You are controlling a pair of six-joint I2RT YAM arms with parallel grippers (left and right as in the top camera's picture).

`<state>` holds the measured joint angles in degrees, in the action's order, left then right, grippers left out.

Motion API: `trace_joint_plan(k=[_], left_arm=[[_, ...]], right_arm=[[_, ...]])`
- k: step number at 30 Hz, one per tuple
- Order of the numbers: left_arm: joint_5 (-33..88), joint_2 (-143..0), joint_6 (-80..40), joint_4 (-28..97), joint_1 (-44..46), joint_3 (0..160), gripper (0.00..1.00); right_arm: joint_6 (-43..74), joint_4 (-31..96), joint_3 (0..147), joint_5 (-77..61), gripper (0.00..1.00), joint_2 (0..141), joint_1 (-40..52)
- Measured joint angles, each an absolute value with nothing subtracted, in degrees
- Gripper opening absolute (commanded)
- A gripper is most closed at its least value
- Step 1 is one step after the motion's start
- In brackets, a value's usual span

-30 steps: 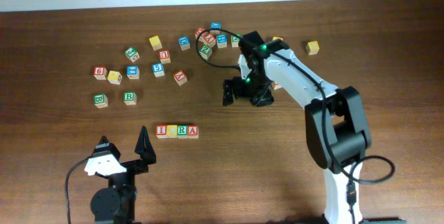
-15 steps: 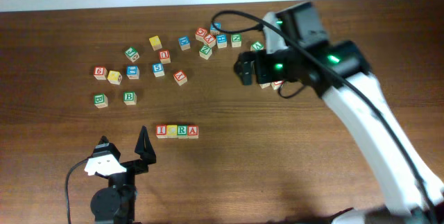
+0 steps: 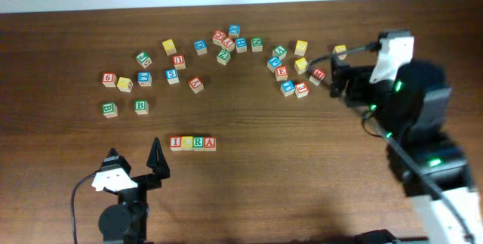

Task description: Spell out ICRA

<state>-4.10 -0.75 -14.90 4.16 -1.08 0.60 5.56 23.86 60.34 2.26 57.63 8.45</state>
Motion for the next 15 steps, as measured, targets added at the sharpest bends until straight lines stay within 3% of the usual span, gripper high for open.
trace_joint_plan(k=[3,9,12,15], left_arm=[[-4.10,-0.69,-14.90,4.25,-1.08,0.60,0.99],[-4.10,-0.67,-14.70,4.23,-1.08,0.60,0.99],[-4.10,-0.69,-14.70,4.23,-1.08,0.60,0.99],[-4.10,-0.67,-14.70,4.23,-1.08,0.60,0.99]], right_arm=[[5.32,7.09,39.88,-0.49,0.98,50.74,5.41],[6.00,-17.69,14.90,-5.34,0.98,40.14,0.54],[7.75,-23.97,6.61,-5.54,0.98,34.02,-0.82],[10.17,-22.17,1.45,-4.99,0.98,28.97,-1.08]])
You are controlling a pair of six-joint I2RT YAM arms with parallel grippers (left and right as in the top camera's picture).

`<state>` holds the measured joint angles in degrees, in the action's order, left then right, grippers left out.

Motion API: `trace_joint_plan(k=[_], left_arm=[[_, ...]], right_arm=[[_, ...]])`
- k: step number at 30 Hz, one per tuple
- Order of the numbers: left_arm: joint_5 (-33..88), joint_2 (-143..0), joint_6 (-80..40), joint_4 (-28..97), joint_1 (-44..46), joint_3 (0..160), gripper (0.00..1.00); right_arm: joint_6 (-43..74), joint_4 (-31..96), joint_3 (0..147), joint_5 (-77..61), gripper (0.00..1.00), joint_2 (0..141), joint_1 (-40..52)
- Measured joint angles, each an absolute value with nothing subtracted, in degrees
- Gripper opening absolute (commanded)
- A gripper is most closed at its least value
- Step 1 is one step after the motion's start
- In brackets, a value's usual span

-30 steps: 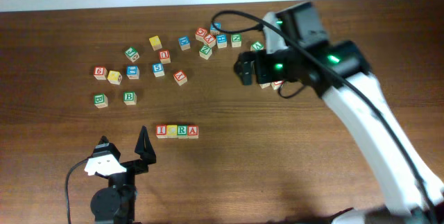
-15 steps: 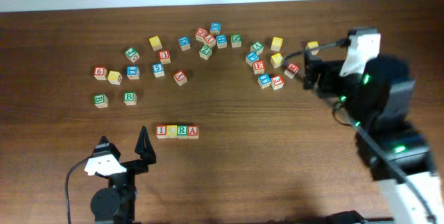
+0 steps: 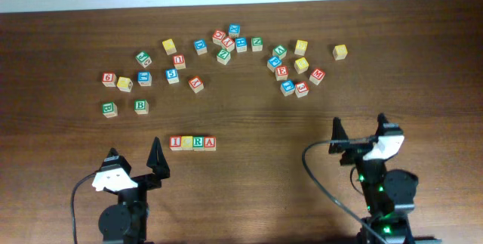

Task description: Spell out ICRA

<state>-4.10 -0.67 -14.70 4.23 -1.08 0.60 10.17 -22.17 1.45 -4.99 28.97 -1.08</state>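
Near the front of the table, left of centre, a short row of letter blocks [image 3: 192, 143] lies side by side. It starts with a red I [image 3: 176, 143] and ends with R [image 3: 198, 143] and a red A [image 3: 210, 143]; the second block's letter is too small to read. My left gripper [image 3: 134, 153] stands open just in front and to the left of the row, holding nothing. At the front right my right gripper [image 3: 359, 127] is open and empty too, well away from the row.
Loose letter blocks are scattered across the back: a left group [image 3: 124, 83], a centre group [image 3: 226, 42] and a right group [image 3: 290, 70]. A single yellow block [image 3: 339, 50] lies at the far right. The brown table [image 3: 249, 115] ends at a white wall behind.
My right arm, which reached over the right group of blocks at the back, now stands pulled back at the front right with its gripper open. The blocks and the left arm are where they were.
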Motion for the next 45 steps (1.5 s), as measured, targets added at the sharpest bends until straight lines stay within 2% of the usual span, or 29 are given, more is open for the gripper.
trace_joint_plan(k=[10,18,45], left_arm=[[-4.10,-0.62,-14.70,4.23,-1.08,0.60,0.99],[-4.10,-0.62,-14.70,4.23,-1.08,0.60,0.99],[-4.10,-0.62,-14.70,4.23,-1.08,0.60,0.99]], right_arm=[[12.01,3.81,0.60,-4.32,0.98,16.38,-1.10],[7.66,3.51,0.60,-4.19,0.98,0.86,-1.15],[6.61,3.88,0.60,-4.16,0.98,0.73,-1.15]])
